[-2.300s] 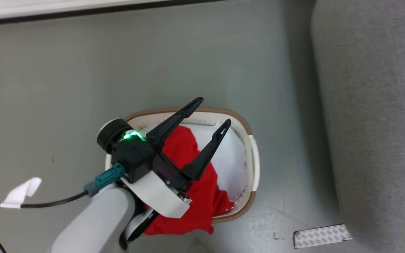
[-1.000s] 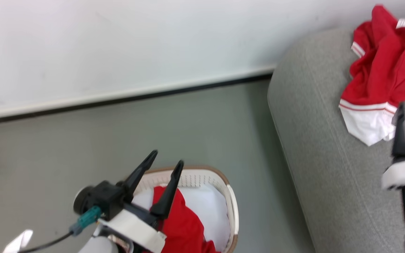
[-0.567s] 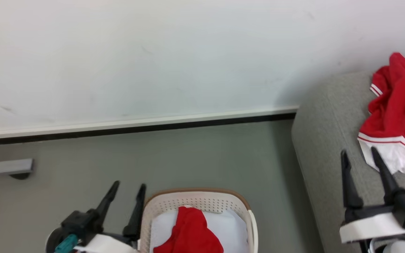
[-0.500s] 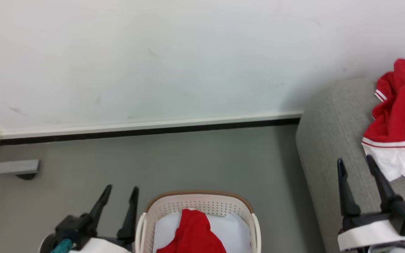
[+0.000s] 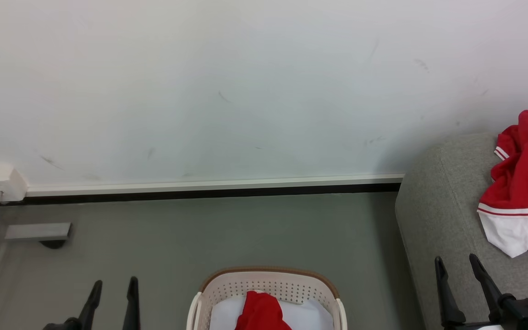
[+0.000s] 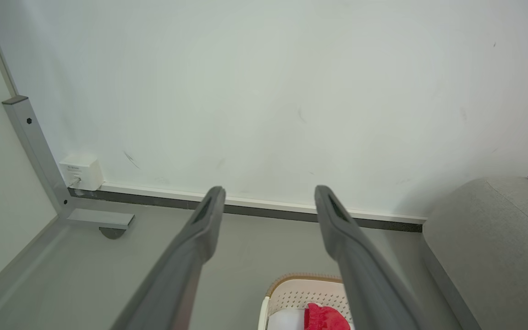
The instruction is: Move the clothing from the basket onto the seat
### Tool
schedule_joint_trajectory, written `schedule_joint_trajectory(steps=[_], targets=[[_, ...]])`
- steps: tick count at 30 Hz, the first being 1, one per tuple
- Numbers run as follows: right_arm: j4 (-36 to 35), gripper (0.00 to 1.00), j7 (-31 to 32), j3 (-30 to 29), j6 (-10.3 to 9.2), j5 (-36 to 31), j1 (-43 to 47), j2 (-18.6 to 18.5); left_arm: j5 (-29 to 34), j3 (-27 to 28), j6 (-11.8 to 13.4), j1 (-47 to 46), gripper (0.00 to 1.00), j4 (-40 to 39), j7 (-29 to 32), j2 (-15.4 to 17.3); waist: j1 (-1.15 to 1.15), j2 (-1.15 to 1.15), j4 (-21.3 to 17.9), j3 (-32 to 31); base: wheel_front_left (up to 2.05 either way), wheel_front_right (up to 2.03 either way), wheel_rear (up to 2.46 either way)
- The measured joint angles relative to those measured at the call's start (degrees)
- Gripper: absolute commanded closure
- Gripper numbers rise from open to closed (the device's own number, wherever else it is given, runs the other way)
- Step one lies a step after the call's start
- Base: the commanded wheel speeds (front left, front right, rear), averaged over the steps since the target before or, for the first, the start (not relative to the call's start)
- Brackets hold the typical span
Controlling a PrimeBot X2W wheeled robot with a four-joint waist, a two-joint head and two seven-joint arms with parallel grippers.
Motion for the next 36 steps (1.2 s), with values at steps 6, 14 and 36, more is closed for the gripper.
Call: schedule_joint_trajectory(steps=[6,14,36], targets=[[1.22,0.0,0.0,0.03,0.01,0.18,0.04,0.01,2.09,3.92,-3.03,0.92,0.0,0.64,0.0,-2.18,0.01,0.0,-0.3,0.13,0.0,0.0,0.0],[1.71,0.0,0.0,0.41,0.01,0.34,-0.05,0.02,4.35,6.03,-4.92,0.92,0.0,1.36,0.0,-4.0,0.01,0.0,-0.24,0.21,0.0,0.0,0.0],[1.8,0.0,0.0,1.24,0.0,0.91,-0.23,0.02,6.2,5.83,-6.45,0.45,0.0,2.83,0.0,-5.19,0.01,0.0,-0.81,0.26,0.0,0.0,0.0]])
